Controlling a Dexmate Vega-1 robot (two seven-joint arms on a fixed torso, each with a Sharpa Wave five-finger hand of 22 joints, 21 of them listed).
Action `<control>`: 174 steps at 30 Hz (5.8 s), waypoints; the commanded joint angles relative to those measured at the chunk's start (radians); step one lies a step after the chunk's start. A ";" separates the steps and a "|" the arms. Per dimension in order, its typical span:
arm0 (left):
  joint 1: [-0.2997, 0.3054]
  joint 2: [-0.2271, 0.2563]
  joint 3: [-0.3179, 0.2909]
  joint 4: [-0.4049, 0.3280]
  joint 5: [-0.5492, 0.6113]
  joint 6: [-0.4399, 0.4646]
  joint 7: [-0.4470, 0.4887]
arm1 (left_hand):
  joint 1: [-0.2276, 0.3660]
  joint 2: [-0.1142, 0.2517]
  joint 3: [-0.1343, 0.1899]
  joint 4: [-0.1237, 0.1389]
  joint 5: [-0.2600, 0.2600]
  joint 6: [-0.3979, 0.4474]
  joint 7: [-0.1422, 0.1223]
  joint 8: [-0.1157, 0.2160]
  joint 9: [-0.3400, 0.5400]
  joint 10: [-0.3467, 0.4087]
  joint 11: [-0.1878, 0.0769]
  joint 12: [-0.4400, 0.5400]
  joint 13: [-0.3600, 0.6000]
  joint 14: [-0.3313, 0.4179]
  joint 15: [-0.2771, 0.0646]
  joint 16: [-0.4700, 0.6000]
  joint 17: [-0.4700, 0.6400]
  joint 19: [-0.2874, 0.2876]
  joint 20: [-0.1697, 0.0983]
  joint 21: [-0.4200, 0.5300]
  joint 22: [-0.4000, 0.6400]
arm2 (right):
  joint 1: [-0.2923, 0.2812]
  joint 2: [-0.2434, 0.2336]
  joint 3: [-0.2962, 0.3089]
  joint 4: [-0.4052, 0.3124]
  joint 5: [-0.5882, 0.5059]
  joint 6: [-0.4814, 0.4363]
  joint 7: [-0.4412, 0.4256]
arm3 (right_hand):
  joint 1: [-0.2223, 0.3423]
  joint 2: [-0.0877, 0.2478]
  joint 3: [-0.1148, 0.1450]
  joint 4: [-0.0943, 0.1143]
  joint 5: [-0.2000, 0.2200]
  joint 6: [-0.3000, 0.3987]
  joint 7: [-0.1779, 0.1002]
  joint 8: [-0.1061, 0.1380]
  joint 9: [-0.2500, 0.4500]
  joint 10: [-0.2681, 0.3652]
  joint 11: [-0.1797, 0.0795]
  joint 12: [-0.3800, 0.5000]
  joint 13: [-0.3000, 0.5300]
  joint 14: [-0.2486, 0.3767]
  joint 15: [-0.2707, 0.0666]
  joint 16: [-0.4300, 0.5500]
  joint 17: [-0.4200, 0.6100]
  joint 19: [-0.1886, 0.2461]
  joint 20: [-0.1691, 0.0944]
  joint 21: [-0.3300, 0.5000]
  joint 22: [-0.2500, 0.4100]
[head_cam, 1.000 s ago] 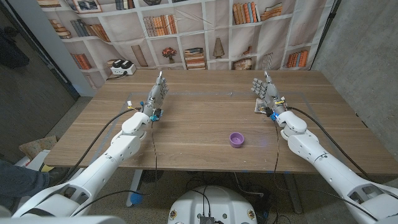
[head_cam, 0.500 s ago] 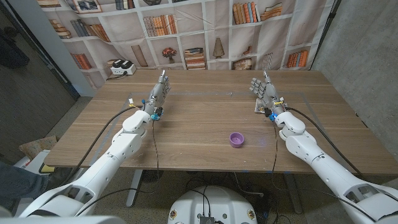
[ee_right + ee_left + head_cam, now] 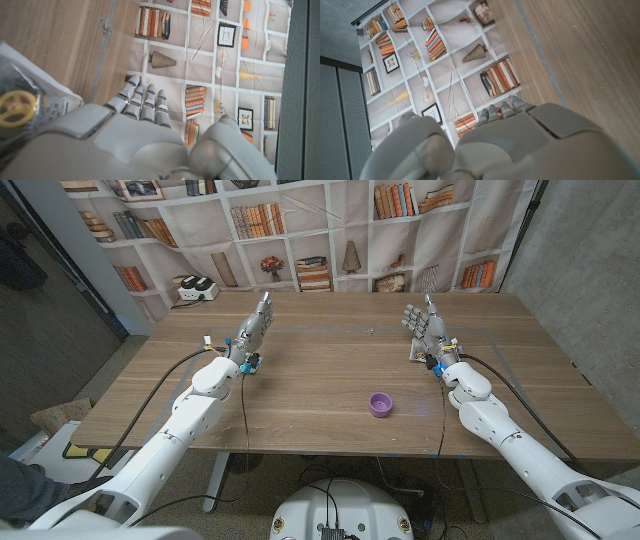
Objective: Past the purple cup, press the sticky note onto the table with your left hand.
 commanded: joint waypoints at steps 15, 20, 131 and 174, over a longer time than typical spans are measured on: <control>0.058 0.064 -0.015 -0.052 0.101 -0.076 0.061 | 0.047 0.021 0.000 -0.020 0.001 0.087 -0.003 0.020 0.005 0.084 -0.012 0.019 0.002 0.085 -0.008 0.019 0.002 0.077 -0.040 0.027 0.003 | -0.010 -0.008 -0.009 -0.034 -0.019 -0.008 -0.008 | 0.012 0.006 0.004 -0.002 0.002 0.010 -0.004 0.003 0.002 0.009 0.001 0.004 0.005 0.014 0.001 0.001 0.004 0.017 -0.013 -0.009 0.004; 0.052 0.061 -0.011 0.005 0.114 -0.167 0.050 | 0.058 0.019 -0.006 -0.025 -0.001 0.122 -0.007 0.024 0.006 0.126 -0.016 0.026 0.002 0.127 -0.017 0.024 0.002 0.120 -0.040 0.036 0.003 | -0.012 -0.015 -0.013 -0.048 -0.026 -0.021 -0.018 | 0.013 0.006 0.003 -0.003 0.001 0.008 -0.007 0.002 0.003 0.008 0.001 0.003 0.005 0.015 0.000 0.000 0.004 0.018 -0.012 -0.011 0.004; 0.227 0.253 0.120 -0.374 0.959 0.664 0.668 | 0.142 0.059 -0.067 -0.034 0.027 0.574 -0.112 0.069 0.005 0.165 -0.093 -0.032 0.009 0.071 -0.035 -0.022 0.007 -0.031 0.102 -0.010 0.012 | -0.043 -0.017 0.001 -0.115 -0.013 -0.070 -0.096 | 0.002 0.013 -0.010 -0.004 -0.007 0.014 -0.014 -0.003 0.004 0.015 0.000 -0.002 0.006 0.026 0.005 -0.002 0.007 0.027 -0.002 -0.051 0.006; 0.045 0.268 0.376 -0.352 1.172 0.923 0.395 | 0.150 0.059 -0.119 -0.024 0.037 0.860 -0.058 0.088 0.003 0.128 -0.105 -0.001 0.006 -0.004 -0.071 -0.001 0.005 -0.098 0.079 0.007 0.013 | -0.045 -0.034 -0.003 -0.135 -0.014 -0.103 -0.104 | -0.008 0.016 -0.017 -0.001 -0.007 0.022 -0.020 -0.002 0.004 0.019 -0.002 -0.003 0.007 0.030 0.006 -0.003 0.007 0.027 0.005 -0.066 0.007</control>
